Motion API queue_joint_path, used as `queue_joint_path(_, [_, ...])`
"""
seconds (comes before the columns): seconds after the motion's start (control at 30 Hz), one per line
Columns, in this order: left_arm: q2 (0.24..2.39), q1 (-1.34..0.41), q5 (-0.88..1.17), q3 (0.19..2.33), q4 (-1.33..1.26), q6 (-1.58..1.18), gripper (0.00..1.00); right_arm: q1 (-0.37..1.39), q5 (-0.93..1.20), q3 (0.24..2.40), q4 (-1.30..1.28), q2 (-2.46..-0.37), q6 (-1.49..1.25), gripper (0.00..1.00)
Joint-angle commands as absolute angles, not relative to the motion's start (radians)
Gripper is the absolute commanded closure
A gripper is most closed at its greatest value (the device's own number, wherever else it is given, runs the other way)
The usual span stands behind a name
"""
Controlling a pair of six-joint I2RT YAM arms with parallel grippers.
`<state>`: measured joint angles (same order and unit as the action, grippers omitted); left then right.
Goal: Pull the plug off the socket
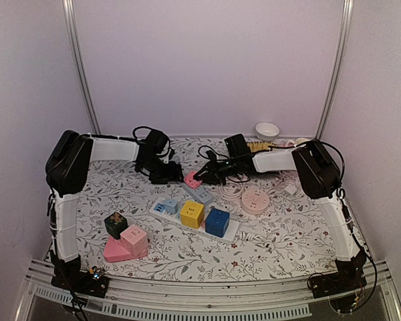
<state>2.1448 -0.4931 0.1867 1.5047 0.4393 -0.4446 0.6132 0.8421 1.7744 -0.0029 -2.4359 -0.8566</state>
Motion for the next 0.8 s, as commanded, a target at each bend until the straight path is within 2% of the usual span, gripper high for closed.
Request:
queue_joint_path(0.0, [2.216,-0.510,0.105,1.474,0.572,-0.422,0.24,0.599,0.927,1.798,0.253,-2.434,-1.030,0.97])
queue_joint_path(0.3, [2.244,-0.518,0.097,1.479,0.589,-0.409,0.23,0.575,0.938,1.759,0.395,-2.437,-1.170,0.97])
queue_joint_path(0.63, [2.254,-0.520,0.106,1.471,0.597,-0.396,0.23,0.574,0.902,1.734,0.406,-2.406,-1.179,0.97])
queue_joint_path(0.77, [2.255,-0.520,0.105,1.459,0.596,-0.393,0.22,0.574,0.906,1.730,0.461,-2.397,-1.268,0.97])
